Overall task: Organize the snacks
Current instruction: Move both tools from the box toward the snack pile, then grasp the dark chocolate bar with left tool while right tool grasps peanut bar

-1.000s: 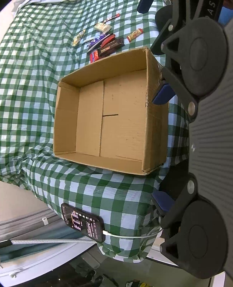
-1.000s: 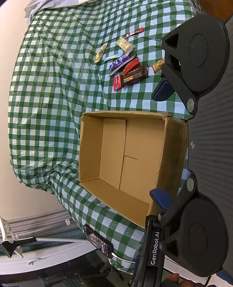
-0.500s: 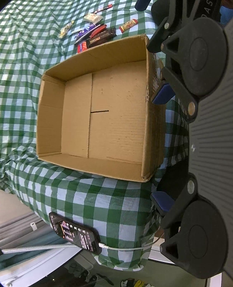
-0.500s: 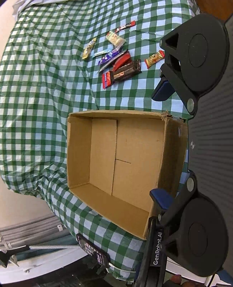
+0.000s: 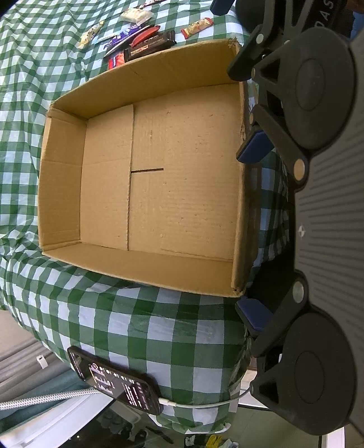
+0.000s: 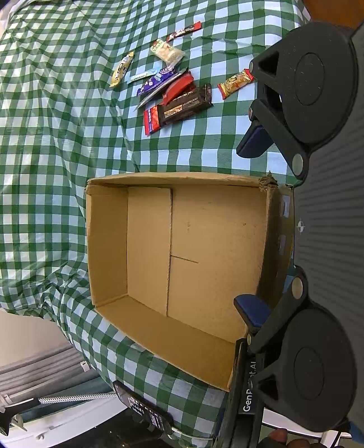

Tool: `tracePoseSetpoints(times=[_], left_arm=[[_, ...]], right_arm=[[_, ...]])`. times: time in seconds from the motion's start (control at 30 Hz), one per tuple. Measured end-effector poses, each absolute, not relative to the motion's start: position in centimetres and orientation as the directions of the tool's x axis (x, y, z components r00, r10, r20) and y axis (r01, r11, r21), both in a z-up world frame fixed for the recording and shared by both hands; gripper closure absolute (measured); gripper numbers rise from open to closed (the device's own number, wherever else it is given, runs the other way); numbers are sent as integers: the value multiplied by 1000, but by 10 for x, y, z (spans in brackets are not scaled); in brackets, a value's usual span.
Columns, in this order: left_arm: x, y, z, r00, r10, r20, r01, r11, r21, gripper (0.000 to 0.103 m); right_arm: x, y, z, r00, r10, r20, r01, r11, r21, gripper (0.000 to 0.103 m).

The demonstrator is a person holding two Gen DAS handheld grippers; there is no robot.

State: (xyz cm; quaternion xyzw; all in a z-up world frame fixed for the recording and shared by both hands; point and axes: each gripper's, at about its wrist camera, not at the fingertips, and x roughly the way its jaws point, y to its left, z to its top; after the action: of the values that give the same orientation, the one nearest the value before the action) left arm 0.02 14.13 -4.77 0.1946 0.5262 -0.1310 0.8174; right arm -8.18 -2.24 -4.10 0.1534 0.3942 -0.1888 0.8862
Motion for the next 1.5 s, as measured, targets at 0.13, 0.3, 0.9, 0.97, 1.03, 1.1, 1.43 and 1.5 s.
tracePoseSetpoints(times=[0.13, 0.3, 0.9, 0.97, 1.03, 1.1, 1.43, 1.5], left_arm=[[1, 138, -48, 409, 0, -913, 419, 889, 187, 0], [0, 135, -48, 409, 10, -912, 424, 883, 200, 0], [-17, 100, -38, 432, 24, -902, 478, 842, 251, 0], [-19, 92, -38, 434, 25, -900, 486, 835, 257, 0], [-22, 84, -38, 435, 26, -900, 495, 828, 263, 0], [-23, 75, -38, 432, 28, -902, 506, 820, 268, 0], [-34, 22, -38, 439, 12, -898, 564, 775, 286, 0], [-35, 10, -38, 436, 2, -900, 578, 765, 282, 0]], right_arm=[[-80, -27, -43, 622, -207, -755, 457, 879, 135, 0], [-80, -30, -45, 627, -197, -753, 459, 875, 154, 0], [-107, -66, -41, 617, -269, -740, 582, 789, 198, 0], [-112, -73, -43, 621, -268, -737, 591, 777, 216, 0], [-118, -81, -45, 624, -265, -735, 599, 766, 233, 0], [-123, -90, -47, 627, -262, -734, 608, 753, 251, 0], [-153, -135, -55, 615, -290, -734, 680, 666, 307, 0], [-158, -144, -56, 616, -297, -730, 689, 653, 315, 0]])
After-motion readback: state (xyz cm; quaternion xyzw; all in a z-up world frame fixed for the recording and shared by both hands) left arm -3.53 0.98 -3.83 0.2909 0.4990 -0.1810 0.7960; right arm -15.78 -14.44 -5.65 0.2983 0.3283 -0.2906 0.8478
